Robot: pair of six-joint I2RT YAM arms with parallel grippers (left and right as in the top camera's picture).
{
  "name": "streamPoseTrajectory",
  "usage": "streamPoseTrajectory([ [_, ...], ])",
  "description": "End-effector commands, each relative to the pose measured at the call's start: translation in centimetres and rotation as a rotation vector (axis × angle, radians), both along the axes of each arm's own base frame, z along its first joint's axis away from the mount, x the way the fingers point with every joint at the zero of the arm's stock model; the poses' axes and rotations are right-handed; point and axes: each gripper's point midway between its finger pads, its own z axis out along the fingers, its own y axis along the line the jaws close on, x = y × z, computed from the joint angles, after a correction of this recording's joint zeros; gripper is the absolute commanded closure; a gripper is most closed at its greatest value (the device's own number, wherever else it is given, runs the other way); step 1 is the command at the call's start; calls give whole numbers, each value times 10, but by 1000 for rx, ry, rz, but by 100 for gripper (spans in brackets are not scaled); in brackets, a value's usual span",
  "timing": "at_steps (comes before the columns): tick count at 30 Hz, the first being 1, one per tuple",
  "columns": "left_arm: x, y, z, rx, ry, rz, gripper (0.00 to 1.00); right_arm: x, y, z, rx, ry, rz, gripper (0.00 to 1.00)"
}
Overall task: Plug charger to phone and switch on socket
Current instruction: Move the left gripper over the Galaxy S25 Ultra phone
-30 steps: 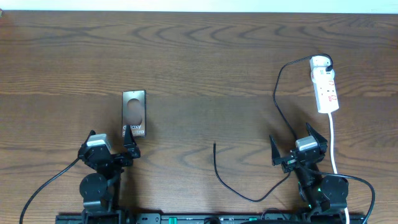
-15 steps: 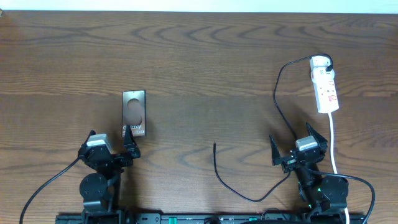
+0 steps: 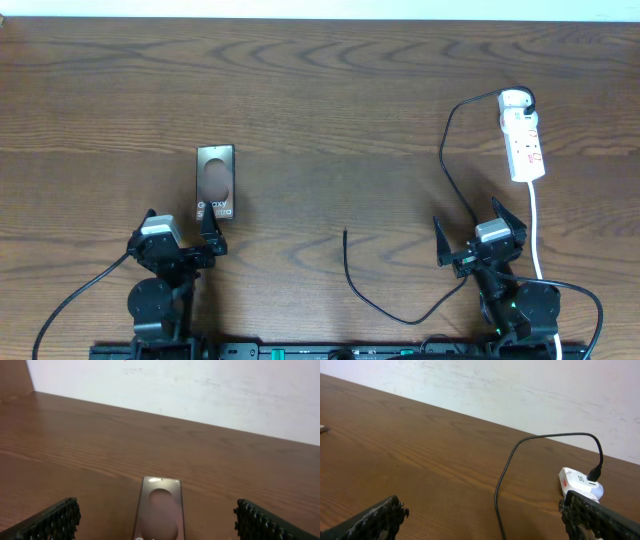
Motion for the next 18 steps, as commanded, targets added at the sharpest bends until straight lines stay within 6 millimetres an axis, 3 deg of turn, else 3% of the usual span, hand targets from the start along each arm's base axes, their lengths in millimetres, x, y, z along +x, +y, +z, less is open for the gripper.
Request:
streamPoseTrajectory([
  [1, -3, -3, 48, 10, -52, -19, 3, 0, 1, -1, 14, 4, 2, 1],
  [6, 9, -2, 110, 1, 69, -19, 3, 0, 1, -1, 14, 4, 2, 1],
  [10, 30, -3, 136, -23, 337, -37, 3, 0, 1, -1, 14, 4, 2, 1],
  [15, 57, -7, 136, -56, 653, -72, 3, 0, 1, -1, 14, 4, 2, 1],
  [18, 76, -6, 114, -72, 782, -74, 3, 0, 1, -1, 14, 4, 2, 1],
])
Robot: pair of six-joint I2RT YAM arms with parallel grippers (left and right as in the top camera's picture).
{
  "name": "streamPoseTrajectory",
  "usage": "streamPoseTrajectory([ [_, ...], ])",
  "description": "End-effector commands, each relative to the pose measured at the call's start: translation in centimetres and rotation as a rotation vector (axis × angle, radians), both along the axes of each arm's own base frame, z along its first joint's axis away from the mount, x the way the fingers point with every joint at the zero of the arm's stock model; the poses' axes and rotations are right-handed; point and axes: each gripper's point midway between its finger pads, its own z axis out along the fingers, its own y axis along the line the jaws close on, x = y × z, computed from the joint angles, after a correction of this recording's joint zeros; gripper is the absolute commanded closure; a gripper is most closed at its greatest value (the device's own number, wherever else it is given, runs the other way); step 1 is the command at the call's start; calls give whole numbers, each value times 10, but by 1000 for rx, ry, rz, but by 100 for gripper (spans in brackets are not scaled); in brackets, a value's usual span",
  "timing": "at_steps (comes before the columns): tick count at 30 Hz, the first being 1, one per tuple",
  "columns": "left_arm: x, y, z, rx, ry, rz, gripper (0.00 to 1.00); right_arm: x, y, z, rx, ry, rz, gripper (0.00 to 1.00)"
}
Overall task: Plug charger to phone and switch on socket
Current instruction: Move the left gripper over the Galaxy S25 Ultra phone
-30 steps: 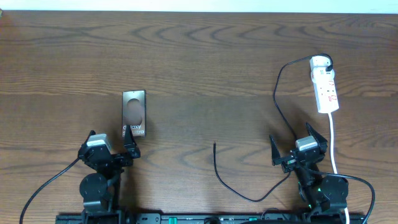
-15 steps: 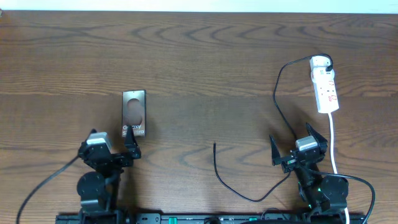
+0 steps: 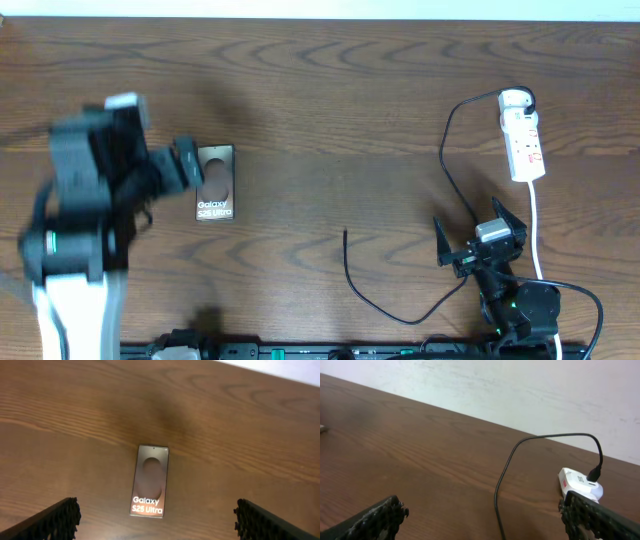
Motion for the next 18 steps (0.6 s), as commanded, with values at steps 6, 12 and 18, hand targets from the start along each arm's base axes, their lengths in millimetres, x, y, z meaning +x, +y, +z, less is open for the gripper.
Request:
streamPoseTrajectory([
  [6, 49, 2, -97, -35, 355, -15, 3, 0, 1, 0, 14, 4, 2, 1],
  [12, 57, 2, -154, -47, 526, -14, 3, 0, 1, 0, 14, 4, 2, 1],
  [18, 60, 3, -193, -48, 626, -24, 38, 0, 1, 0, 14, 4, 2, 1],
])
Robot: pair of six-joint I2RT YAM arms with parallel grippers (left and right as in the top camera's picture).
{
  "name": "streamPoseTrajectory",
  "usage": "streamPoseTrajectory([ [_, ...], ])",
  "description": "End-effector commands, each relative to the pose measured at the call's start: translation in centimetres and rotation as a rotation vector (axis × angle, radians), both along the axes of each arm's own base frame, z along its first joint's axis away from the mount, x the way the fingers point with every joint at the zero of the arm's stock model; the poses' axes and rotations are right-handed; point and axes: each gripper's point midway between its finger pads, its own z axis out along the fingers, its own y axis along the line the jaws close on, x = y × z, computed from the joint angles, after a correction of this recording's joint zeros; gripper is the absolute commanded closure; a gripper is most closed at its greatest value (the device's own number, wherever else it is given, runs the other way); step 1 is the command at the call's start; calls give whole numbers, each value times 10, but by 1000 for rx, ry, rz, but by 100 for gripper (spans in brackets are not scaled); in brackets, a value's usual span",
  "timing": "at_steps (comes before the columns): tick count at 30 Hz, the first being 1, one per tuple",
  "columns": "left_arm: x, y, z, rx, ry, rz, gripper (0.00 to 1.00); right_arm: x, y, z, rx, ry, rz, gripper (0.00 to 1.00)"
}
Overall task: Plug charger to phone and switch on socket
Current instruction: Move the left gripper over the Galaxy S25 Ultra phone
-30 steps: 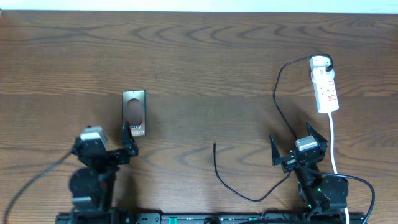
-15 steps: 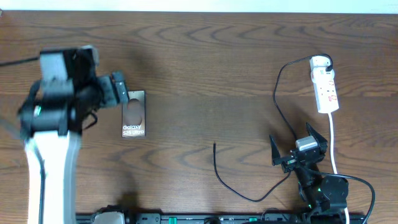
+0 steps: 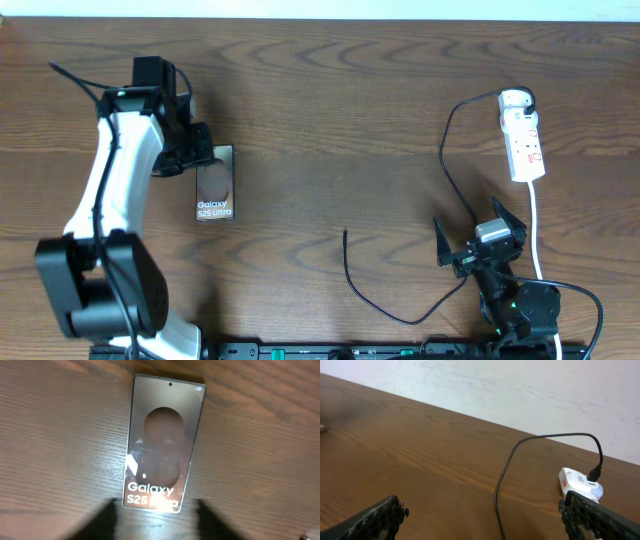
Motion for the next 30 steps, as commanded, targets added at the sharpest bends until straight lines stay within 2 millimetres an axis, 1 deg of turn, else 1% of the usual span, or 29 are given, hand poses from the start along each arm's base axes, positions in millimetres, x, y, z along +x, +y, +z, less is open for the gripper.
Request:
streamPoseTrajectory([
  [1, 4, 2, -13, 2, 29, -15, 2, 0, 1, 0, 14, 3, 2, 1],
  [5, 5, 2, -18, 7, 36, -54, 2, 0, 1, 0, 14, 3, 2, 1],
  [15, 23, 4, -16, 22, -38, -66, 2, 0, 1, 0, 14, 3, 2, 1],
  [23, 22, -4, -20, 23, -38, -88, 2, 0, 1, 0, 14, 3, 2, 1],
  [30, 24, -7, -22, 106, -43, -122, 2, 0, 1, 0, 14, 3, 2, 1],
])
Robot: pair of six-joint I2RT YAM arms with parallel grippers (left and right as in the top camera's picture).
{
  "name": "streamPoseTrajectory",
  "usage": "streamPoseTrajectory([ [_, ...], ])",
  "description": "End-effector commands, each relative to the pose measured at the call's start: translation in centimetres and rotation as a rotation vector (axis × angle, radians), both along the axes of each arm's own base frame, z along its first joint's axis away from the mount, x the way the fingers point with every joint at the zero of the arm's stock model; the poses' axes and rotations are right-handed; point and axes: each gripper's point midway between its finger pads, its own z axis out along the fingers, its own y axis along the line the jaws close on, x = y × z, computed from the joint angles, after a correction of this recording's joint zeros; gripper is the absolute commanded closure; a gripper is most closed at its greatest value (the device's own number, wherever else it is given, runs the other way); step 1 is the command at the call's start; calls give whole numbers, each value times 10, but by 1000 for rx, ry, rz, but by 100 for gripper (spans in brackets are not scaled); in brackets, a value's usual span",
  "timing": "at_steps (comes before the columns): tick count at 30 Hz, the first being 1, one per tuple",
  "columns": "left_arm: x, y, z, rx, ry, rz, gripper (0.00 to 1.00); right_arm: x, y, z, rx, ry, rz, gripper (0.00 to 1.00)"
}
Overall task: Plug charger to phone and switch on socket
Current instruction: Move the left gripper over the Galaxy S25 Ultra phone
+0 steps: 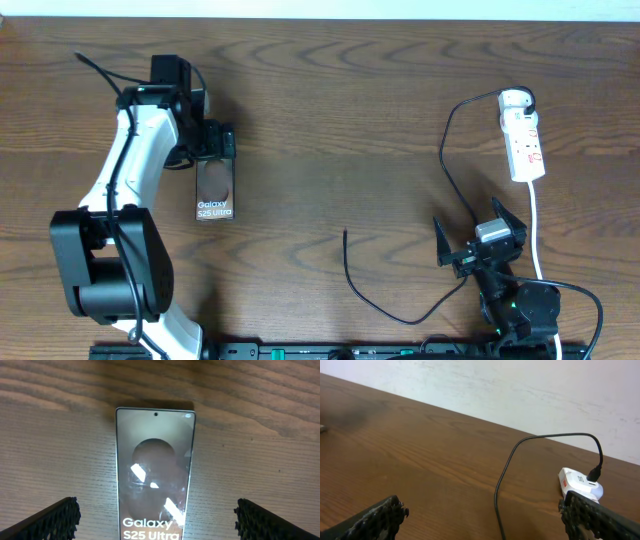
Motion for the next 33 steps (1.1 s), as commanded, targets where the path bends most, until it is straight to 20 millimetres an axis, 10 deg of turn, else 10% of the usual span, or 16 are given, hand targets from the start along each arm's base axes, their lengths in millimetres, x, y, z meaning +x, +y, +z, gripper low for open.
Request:
streamPoseTrajectory([
  [1, -2, 3, -3, 73, 5, -27, 2, 0, 1, 0, 14, 4, 2, 1],
  [33, -23, -6, -42, 17, 51, -15, 2, 0, 1, 0, 14, 4, 2, 1],
])
